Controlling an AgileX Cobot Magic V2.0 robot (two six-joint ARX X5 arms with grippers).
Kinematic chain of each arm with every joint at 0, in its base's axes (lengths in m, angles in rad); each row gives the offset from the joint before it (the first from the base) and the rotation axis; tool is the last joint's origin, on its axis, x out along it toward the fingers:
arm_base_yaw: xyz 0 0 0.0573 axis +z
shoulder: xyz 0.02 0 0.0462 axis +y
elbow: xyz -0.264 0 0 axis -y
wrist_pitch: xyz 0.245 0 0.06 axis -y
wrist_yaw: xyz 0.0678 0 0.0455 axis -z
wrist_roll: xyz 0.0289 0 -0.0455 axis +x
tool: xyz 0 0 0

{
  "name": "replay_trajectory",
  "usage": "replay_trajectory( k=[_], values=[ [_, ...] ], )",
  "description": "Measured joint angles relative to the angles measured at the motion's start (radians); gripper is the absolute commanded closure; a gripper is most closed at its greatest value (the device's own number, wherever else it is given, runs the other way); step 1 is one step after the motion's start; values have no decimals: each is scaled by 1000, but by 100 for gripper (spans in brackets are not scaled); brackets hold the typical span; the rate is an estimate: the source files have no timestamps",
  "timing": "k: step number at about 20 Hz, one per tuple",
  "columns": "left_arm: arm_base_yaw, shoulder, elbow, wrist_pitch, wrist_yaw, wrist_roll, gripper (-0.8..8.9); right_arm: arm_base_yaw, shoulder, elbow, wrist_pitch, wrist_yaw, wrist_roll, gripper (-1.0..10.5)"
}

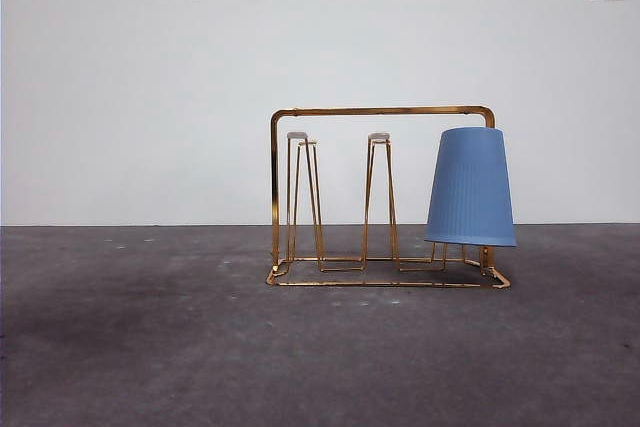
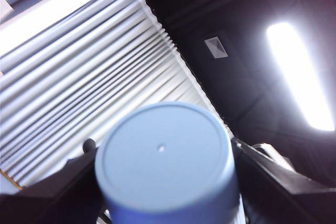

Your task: Pick up cup 1,put cup 1 in the cup rack,pick up cup 2,put cup 2 in the cup rack

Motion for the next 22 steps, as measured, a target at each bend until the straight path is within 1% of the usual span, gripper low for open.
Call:
replay_trajectory(
  k=[3, 6, 9, 11, 12, 13, 14, 15, 16, 17, 18, 19, 20, 21, 22],
  values=[
    [28, 0, 0, 0, 2, 2, 819, 0, -35, -1, -46, 12, 6, 783],
    [63, 0, 0, 0, 19, 2, 819, 0, -79, -1, -111, 19, 31, 783],
    [116, -14, 0, -7, 90, 11, 818, 0, -127, -1, -208, 21, 68, 783],
    [150, -59, 0, -84, 121, 49, 818, 0, -161, -1, -274, 36, 90, 783],
    [163, -97, 0, -155, 120, 92, 818, 0, -178, -1, -307, 46, 101, 784],
    [173, -145, 0, -260, 110, 157, 818, 0, -193, -1, -337, 63, 111, 784],
    [178, -207, 0, -403, 77, 249, 818, 0, -205, -1, -361, 73, 120, 784],
    [178, -280, 0, -575, 13, 367, 819, 0, -216, -1, -380, 79, 127, 784],
    [177, -359, 0, -768, -88, 506, 819, 0, -224, -1, -393, 79, 137, 784],
    [171, -436, 0, -962, -219, 657, 819, 0, -231, -1, -399, 79, 146, 784],
    [161, -504, 0, -1139, -370, 802, 819, 0, -235, -1, -401, 79, 152, 784],
    [148, -556, 0, -1287, -525, 929, 819, 0, -235, -1, -401, 79, 157, 784],
    [136, -589, 0, -1395, -668, 1027, 819, 0, -235, -1, -401, 79, 159, 784],
    [131, -601, 0, -1456, -783, 1091, 819, 0, -235, -1, -402, 79, 161, 785],
    [130, -602, 0, -1469, -832, 1120, 819, 0, -235, -1, -402, 79, 165, 785]
  ],
)
